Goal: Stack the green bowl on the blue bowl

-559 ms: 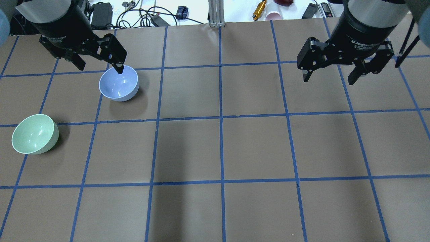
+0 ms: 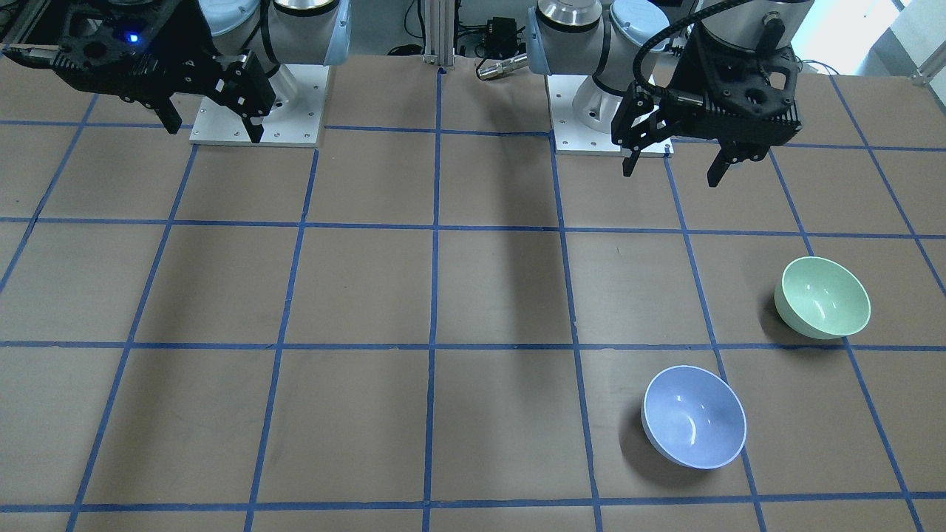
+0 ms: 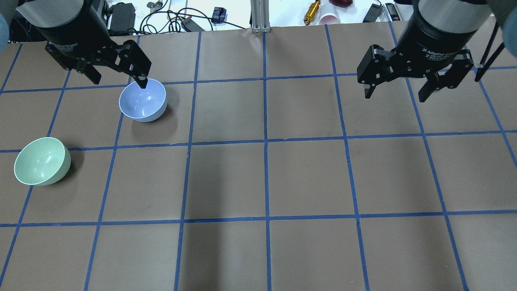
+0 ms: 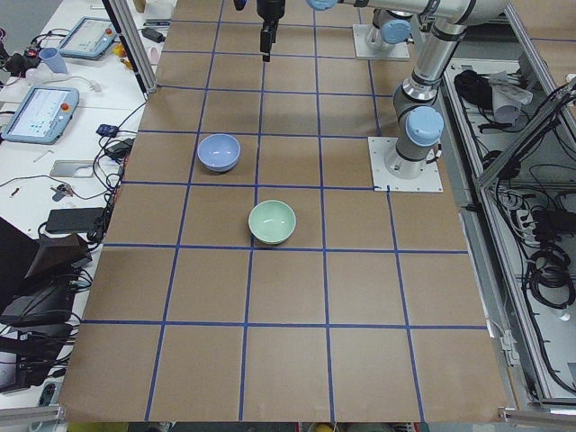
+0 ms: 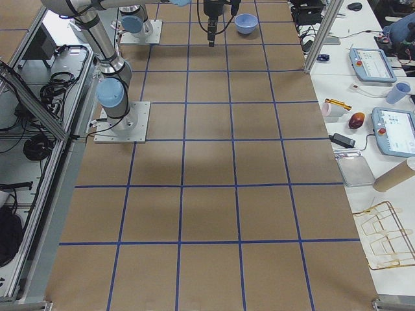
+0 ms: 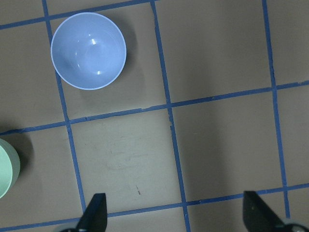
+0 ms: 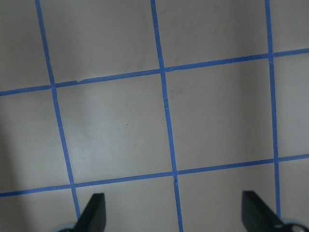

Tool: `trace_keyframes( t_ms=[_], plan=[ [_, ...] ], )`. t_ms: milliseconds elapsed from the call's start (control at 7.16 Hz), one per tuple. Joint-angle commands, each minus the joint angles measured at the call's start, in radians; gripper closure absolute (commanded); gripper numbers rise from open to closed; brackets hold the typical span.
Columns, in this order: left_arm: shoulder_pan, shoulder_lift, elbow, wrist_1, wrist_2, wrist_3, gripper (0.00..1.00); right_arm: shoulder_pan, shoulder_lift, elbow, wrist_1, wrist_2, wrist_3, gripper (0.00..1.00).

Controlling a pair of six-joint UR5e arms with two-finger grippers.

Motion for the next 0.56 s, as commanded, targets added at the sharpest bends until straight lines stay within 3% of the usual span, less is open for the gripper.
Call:
trace_keyframes(
  t_ms=[0,419],
  plan=[
    [0.001,0.003,0.001,-0.001,0.002,-0.001,0.0,0.0,0.0,0.0,-0.001,0.0,0.0,0.0],
    [0.001,0.0,-0.002,-0.003,0.004,-0.003,0.0,0.0,0.0,0.0,0.001,0.0,0.0,0.0]
  ],
)
